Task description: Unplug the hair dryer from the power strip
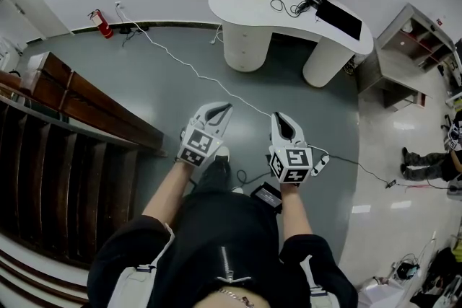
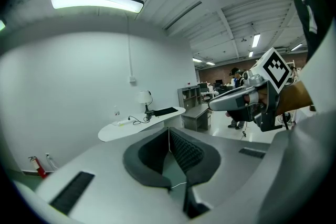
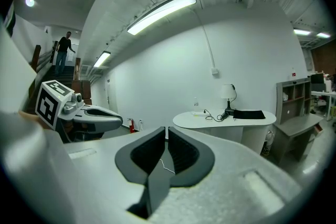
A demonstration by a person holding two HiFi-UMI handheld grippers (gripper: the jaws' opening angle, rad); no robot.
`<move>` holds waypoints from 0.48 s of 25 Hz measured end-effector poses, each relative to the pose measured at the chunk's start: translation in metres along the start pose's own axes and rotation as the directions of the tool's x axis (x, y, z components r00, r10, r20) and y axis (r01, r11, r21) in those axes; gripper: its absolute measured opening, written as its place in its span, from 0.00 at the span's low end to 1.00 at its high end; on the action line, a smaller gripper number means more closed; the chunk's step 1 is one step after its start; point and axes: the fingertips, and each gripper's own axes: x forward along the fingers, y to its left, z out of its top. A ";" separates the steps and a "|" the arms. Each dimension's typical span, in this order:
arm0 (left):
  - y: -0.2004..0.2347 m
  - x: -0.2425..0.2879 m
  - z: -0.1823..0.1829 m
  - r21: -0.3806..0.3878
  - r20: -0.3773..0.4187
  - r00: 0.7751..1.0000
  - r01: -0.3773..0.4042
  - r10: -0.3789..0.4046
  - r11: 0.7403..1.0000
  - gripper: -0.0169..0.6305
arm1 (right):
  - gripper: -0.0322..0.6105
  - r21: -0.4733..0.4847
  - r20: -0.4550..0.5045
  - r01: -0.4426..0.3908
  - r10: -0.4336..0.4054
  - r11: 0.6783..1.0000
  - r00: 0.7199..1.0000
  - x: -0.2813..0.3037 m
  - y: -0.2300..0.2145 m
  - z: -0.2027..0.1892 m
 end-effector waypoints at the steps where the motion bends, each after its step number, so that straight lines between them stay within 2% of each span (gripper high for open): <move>1: 0.004 0.004 0.000 -0.002 0.002 1.000 0.001 -0.001 1.000 0.05 | 0.06 -0.001 -0.001 0.000 0.000 1.000 1.000 0.005 -0.002 0.002; 12: 0.067 0.070 0.004 -0.018 0.009 0.999 0.032 -0.032 0.999 0.05 | 0.06 -0.017 -0.023 0.015 -0.016 1.000 1.000 0.087 -0.030 0.026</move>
